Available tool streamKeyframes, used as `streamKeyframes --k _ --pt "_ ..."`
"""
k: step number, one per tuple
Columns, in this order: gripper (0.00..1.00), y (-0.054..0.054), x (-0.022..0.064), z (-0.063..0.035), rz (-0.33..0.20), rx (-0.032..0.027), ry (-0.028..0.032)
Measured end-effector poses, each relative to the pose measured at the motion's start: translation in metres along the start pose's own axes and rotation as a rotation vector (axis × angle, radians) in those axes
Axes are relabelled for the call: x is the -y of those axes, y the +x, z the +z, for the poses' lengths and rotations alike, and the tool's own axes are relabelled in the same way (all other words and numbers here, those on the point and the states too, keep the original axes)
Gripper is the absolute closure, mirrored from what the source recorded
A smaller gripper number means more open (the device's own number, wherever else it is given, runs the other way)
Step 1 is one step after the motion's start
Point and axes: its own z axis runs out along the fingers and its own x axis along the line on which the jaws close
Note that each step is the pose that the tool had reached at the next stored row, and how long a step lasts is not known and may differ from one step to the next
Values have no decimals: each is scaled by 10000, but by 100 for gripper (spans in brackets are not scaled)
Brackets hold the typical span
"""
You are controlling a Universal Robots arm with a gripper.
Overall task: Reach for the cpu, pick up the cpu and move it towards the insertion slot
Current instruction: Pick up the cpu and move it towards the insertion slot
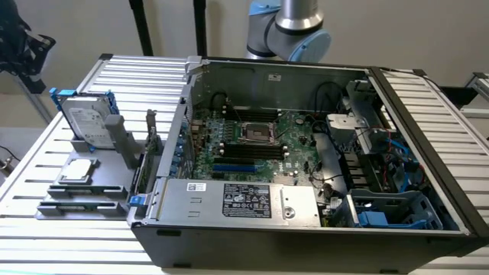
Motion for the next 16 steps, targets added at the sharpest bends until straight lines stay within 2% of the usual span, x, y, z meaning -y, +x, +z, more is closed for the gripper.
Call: streamKeyframes --k 2,10,11,12,15,16 --pt "89 60 0 12 -5 -19 0" --pt "88 67 9 13 -5 -25 0" --pt "82 67 10 13 -5 -24 0" --pt "82 67 10 13 -5 -24 0" --pt "64 67 10 13 -5 -24 0" --pt "64 67 10 13 -5 -24 0"
